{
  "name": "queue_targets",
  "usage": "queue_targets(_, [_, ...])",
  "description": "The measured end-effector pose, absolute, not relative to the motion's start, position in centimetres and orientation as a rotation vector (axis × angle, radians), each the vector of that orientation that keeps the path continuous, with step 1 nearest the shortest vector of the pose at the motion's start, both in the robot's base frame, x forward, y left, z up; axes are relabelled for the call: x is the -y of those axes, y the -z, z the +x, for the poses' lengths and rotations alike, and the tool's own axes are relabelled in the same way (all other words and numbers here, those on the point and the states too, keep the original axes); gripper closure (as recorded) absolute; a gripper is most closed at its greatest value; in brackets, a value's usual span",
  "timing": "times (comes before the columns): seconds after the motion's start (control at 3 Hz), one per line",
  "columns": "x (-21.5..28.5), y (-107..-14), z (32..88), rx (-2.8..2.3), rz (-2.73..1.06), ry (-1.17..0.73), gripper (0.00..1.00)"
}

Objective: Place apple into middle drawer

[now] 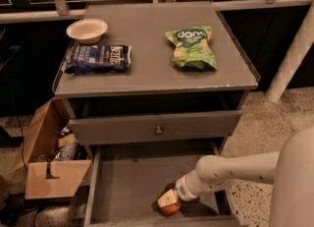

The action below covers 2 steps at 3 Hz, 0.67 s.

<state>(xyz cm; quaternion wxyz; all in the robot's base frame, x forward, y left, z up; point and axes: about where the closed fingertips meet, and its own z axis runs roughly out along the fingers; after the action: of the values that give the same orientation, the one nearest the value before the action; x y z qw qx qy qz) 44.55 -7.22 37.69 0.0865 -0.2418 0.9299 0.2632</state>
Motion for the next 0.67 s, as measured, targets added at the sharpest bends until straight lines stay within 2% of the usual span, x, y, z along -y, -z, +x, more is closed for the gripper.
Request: queue_targets(0.67, [7.21, -37.68, 44.55, -2.771, -0.721, -0.784, 0.11])
